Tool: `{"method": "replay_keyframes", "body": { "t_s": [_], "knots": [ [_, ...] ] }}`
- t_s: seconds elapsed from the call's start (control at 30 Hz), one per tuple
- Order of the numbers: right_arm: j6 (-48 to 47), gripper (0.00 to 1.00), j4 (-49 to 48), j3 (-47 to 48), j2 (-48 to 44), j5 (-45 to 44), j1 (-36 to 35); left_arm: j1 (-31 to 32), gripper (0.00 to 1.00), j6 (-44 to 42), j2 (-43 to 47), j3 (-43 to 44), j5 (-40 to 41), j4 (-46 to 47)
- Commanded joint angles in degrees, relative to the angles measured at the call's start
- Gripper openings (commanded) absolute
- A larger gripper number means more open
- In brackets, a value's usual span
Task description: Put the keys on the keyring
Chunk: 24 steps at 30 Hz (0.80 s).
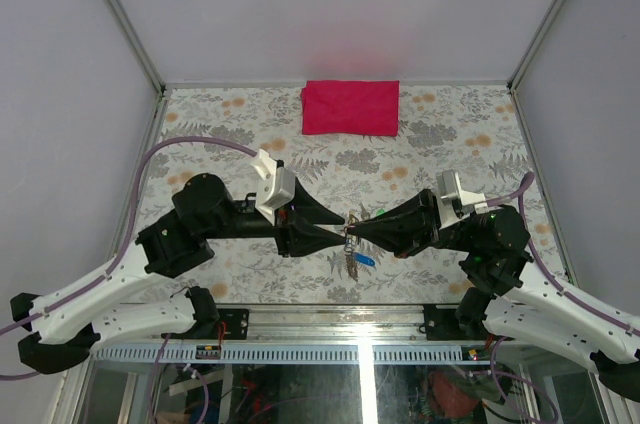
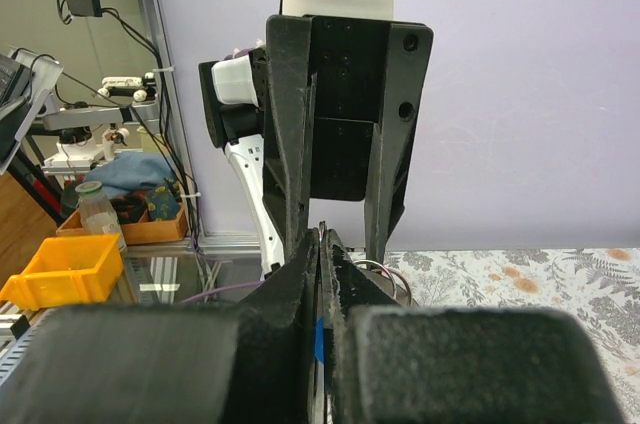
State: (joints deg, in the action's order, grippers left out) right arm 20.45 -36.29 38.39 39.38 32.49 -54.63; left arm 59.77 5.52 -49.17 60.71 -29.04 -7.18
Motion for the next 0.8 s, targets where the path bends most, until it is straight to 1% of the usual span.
{"method": "replay_keyframes", "body": {
  "t_s": [0.0, 0.37, 0.47, 0.63, 0.67, 0.77],
  "knots": [
    [-0.89, 0.00, -3.87, 3.17, -0.70, 0.11, 0.14, 0.22, 0.36, 0.83, -0.65, -0.33, -1.26, 5.25],
    [-1.28, 0.00, -3.57, 3.02, -0.21, 0.05, 0.11, 0.21, 0.30, 1.16, -1.33, -0.07, -2.23, 6.77],
    [-1.29, 0.00, -3.70, 2.92, -0.26, 0.03, 0.12, 0.26, 0.21, 1.16, -1.49, -0.16, -2.53, 6.81],
    [-1.46, 0.00, -3.41, 2.83, -0.59, -0.22, 0.11, 0.26, 0.02, 1.25, -1.57, -0.44, -2.71, 6.58],
    [-1.53, 0.00, -3.24, 2.82, -0.72, -0.30, 0.12, 0.25, 0.00, 1.25, -1.63, -0.42, -2.74, 6.46],
    [-2.32, 0.00, -1.83, 3.04, -1.37, -0.69, 0.12, 0.26, 0.00, 0.97, -1.67, 0.22, -2.70, 5.03]
  ]
}}
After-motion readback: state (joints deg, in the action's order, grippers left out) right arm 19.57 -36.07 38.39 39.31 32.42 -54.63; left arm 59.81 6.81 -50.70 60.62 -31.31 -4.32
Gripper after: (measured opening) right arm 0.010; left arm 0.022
